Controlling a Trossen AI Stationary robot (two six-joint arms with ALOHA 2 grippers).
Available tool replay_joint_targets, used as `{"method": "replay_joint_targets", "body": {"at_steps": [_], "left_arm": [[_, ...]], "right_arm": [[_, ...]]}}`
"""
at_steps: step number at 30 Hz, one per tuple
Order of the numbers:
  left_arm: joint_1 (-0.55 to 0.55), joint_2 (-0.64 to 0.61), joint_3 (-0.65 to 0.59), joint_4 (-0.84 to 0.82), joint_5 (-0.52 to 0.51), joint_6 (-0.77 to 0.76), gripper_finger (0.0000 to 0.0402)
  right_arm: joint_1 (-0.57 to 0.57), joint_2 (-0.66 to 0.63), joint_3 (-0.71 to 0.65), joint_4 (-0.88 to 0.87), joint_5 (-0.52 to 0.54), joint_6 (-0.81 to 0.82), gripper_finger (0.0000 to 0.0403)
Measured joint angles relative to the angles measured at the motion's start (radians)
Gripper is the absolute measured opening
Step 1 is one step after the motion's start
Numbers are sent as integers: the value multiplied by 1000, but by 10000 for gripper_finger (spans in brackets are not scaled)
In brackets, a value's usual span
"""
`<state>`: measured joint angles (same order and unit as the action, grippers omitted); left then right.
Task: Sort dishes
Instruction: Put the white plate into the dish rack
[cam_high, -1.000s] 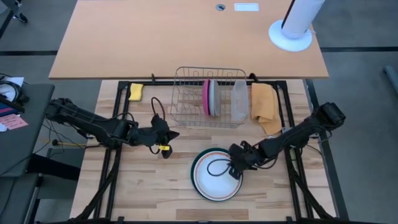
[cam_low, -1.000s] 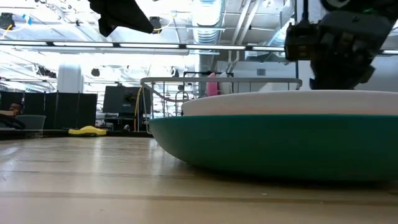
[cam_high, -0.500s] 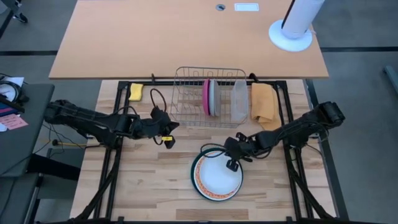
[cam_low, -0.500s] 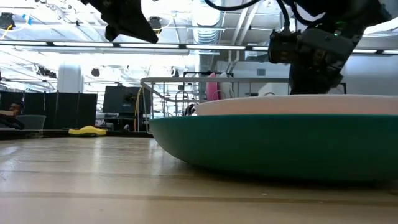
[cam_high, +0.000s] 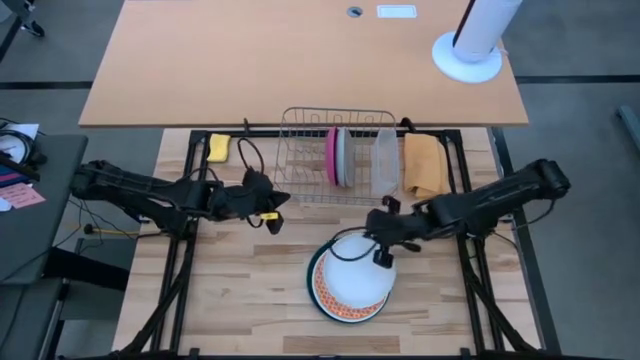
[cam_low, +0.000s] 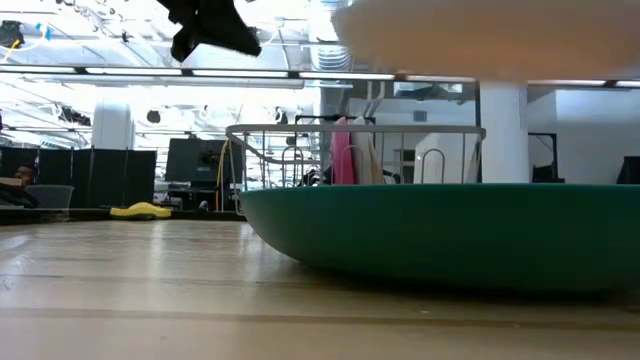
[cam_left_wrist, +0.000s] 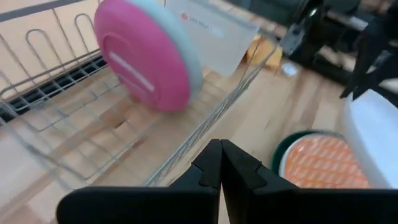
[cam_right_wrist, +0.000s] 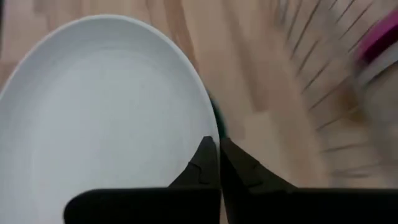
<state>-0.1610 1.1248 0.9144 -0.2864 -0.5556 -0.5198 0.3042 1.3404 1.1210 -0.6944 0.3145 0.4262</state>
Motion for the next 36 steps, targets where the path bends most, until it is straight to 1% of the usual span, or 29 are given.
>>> {"method": "replay_joint_targets", "body": {"at_steps": [5,9,13,15,16,22,26,28,33,36], "left_arm": [[-49,1,1,93,3,4,1],[-76,2,1,159,-8,35,21],[-93,2,1,248,-72,84,58],[-95,12,1,292,-87,112,80],[-95,19,1,306,-86,123,92],[-92,70,1,381,-83,135,159],[-90,98,1,443,-82,134,187],[-89,102,6,459,-82,135,193],[-75,102,10,460,-82,134,193],[-59,126,12,469,-91,134,193]], "right_arm": [[5,-56,180,-169,156,-60,0],[5,-81,282,-208,307,-109,0],[23,-86,294,-221,477,-140,0],[31,-74,292,-224,575,-159,0],[30,-66,292,-220,597,-170,0],[16,-13,292,-218,662,-181,0],[2,22,292,-208,695,-213,0],[-7,34,292,-206,707,-226,0],[-37,40,293,-185,710,-250,0],[-44,39,293,-178,710,-251,0]]}}
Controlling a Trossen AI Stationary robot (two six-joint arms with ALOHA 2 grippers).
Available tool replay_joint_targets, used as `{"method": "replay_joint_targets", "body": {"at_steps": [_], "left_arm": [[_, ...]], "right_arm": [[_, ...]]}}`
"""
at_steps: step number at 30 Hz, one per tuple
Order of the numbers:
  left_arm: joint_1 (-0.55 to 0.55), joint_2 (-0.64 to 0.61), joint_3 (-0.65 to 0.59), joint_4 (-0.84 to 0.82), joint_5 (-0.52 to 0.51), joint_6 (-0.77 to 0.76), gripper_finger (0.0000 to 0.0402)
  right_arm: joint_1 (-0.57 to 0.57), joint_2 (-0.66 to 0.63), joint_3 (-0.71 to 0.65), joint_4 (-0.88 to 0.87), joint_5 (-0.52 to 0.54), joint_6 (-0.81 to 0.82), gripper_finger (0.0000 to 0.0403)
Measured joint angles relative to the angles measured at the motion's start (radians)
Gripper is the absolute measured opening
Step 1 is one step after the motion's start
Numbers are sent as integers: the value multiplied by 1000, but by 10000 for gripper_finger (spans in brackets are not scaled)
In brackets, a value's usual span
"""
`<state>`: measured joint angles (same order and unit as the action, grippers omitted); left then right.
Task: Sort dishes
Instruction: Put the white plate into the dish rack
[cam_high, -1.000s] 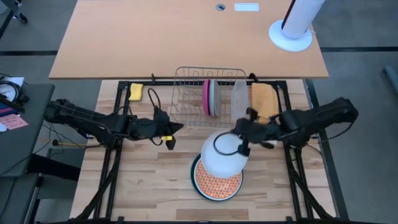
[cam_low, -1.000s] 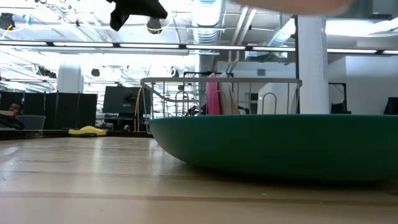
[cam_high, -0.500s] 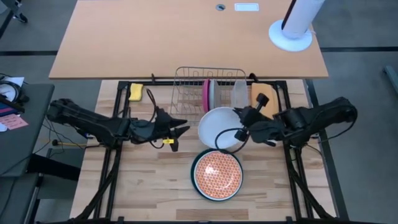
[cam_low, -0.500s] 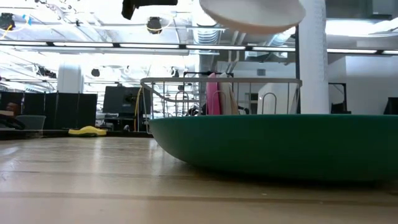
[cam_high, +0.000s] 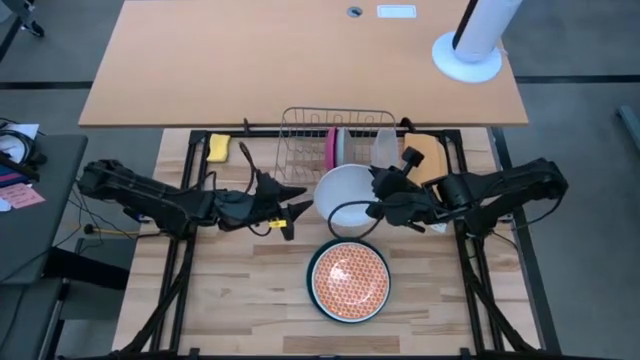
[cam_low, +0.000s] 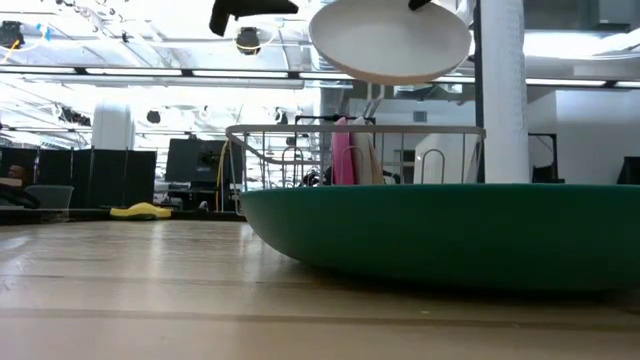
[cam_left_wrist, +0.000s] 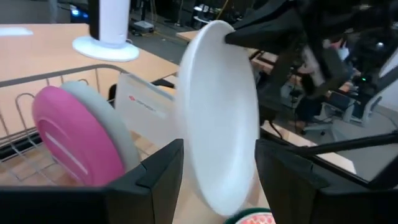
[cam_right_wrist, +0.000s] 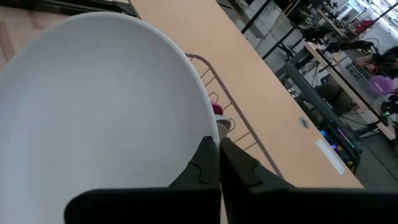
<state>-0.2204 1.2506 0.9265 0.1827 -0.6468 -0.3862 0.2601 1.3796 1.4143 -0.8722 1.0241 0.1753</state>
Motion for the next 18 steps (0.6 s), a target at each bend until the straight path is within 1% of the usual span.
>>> {"method": "replay_joint_targets", "body": {"at_steps": [5,7,12,15,18], "left_arm": [[31,65,0,25,-50,3,193],[42,81,0,67,-52,22,192],[59,95,0,72,-46,45,189],[71,93,0,54,-45,43,169],[82,93,0,27,-38,43,134]], "right_arm": [[1,0,0,0,0,0,0],[1,0,0,-1,-1,0,0],[1,0,0,-2,-1,0,0],[1,0,0,2,-7,0,0],[1,0,0,28,-33,0,0]]}}
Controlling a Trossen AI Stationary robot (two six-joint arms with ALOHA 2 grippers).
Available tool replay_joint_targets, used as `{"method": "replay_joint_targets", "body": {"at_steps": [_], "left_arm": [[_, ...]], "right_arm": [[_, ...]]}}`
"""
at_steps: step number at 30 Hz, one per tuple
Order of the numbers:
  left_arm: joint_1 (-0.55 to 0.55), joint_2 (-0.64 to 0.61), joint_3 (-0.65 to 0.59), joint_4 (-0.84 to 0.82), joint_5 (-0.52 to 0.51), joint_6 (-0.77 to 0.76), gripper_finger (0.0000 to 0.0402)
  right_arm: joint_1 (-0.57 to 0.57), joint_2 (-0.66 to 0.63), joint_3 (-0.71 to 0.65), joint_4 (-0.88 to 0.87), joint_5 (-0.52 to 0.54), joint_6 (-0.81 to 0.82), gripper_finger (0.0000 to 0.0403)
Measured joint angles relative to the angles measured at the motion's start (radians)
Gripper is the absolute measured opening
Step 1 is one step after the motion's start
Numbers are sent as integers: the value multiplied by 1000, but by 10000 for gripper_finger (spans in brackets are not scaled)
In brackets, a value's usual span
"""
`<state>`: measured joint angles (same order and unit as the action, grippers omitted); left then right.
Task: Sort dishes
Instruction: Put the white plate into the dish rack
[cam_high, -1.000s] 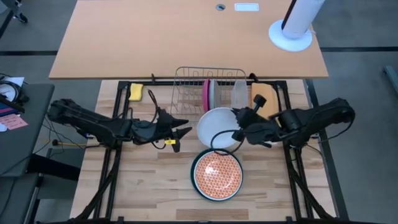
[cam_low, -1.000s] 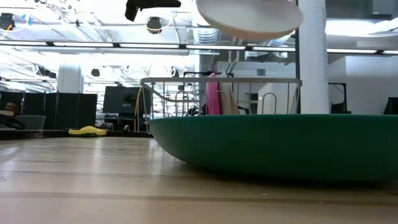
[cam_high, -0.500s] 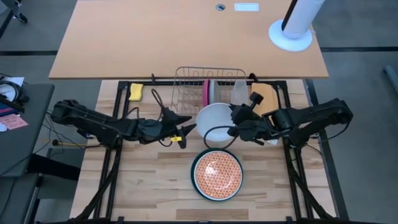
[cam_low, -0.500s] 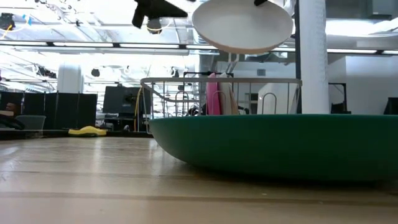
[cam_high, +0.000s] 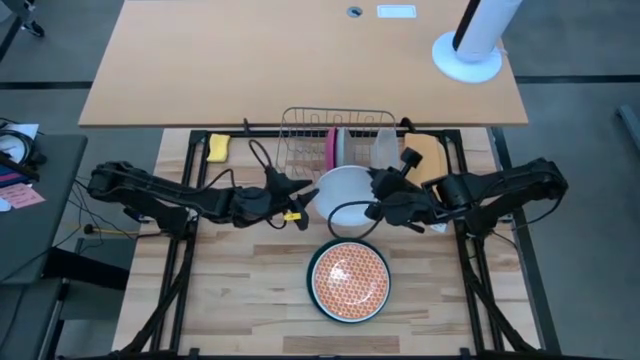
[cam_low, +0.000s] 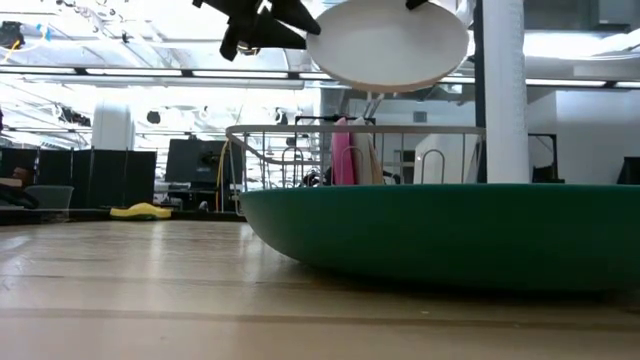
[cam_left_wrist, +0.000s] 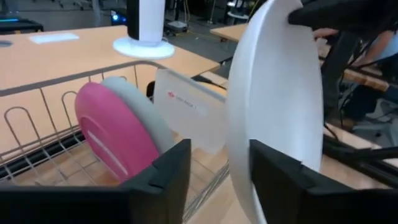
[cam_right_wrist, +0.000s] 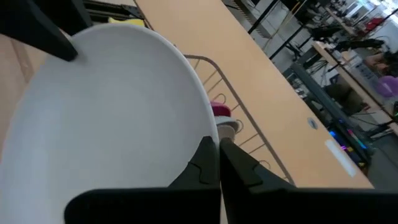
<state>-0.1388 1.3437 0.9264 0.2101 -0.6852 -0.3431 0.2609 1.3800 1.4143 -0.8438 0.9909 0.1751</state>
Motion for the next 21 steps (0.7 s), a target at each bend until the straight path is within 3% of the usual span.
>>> {"method": "replay_joint_targets", "body": {"at_steps": [7,21], "left_arm": [[4,0,0,-15,-9,46,17],[1,-27,-1,-50,-102,141,2]], "right_arm": [[7,0,0,32,-26,3,10],[82,-11,0,37,-19,-29,114]]}}
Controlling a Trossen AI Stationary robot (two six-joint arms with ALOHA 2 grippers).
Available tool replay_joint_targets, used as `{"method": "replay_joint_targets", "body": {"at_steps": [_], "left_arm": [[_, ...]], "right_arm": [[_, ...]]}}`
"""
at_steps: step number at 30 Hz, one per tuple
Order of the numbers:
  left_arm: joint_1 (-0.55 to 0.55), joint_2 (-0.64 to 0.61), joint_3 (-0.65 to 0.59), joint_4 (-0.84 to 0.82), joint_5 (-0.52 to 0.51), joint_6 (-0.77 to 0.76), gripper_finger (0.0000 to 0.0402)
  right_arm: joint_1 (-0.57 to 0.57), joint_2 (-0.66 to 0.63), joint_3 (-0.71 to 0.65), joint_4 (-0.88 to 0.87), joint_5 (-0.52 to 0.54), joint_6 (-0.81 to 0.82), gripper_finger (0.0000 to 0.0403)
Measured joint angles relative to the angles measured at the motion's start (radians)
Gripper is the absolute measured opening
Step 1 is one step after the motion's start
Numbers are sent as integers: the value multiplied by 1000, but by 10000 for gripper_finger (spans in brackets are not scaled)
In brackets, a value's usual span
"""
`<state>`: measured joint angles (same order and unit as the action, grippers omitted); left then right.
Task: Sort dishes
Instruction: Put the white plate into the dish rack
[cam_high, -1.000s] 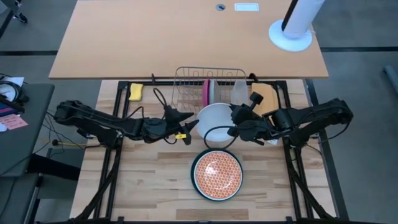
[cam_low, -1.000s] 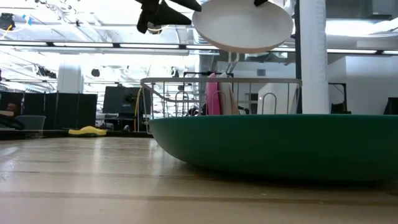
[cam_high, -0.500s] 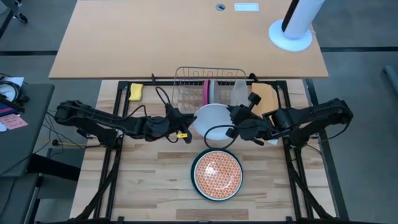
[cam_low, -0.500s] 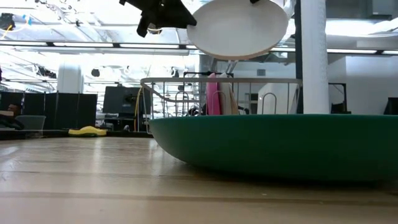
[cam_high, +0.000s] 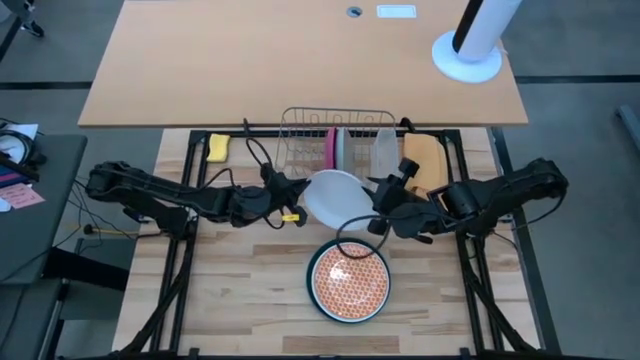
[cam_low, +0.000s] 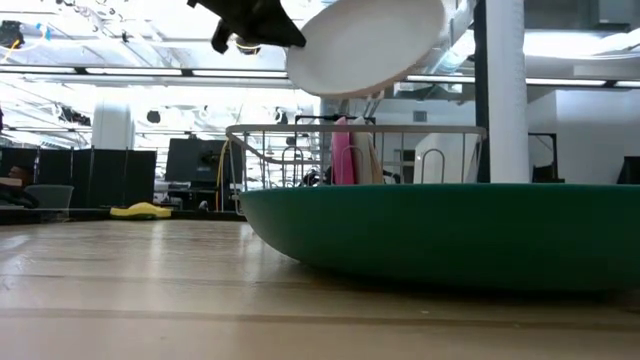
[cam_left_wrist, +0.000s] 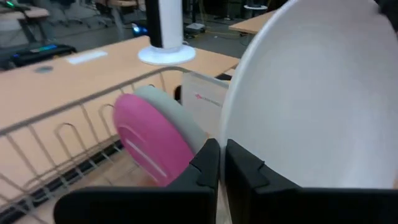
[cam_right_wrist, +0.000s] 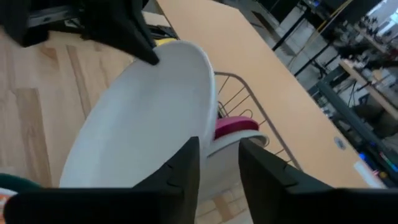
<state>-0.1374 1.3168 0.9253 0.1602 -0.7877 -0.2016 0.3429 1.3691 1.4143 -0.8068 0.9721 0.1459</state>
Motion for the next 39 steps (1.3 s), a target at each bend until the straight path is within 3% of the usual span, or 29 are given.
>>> {"method": "replay_joint_targets", "body": {"at_steps": [8,14,28,31,39], "left_arm": [[-45,-170,-1,-145,-160,46,1],[-107,-340,-49,-165,-163,70,1],[-40,-657,-417,218,-264,197,0],[-20,-683,-462,264,-306,198,0],[-12,-659,-504,420,-301,247,0]], "right_arm": [[43,-24,0,-20,3,5,127],[92,-30,0,-38,1,15,127],[130,-30,0,-49,-1,30,128],[121,-30,0,-54,-1,30,128],[119,-29,0,-91,-1,30,128]]}}
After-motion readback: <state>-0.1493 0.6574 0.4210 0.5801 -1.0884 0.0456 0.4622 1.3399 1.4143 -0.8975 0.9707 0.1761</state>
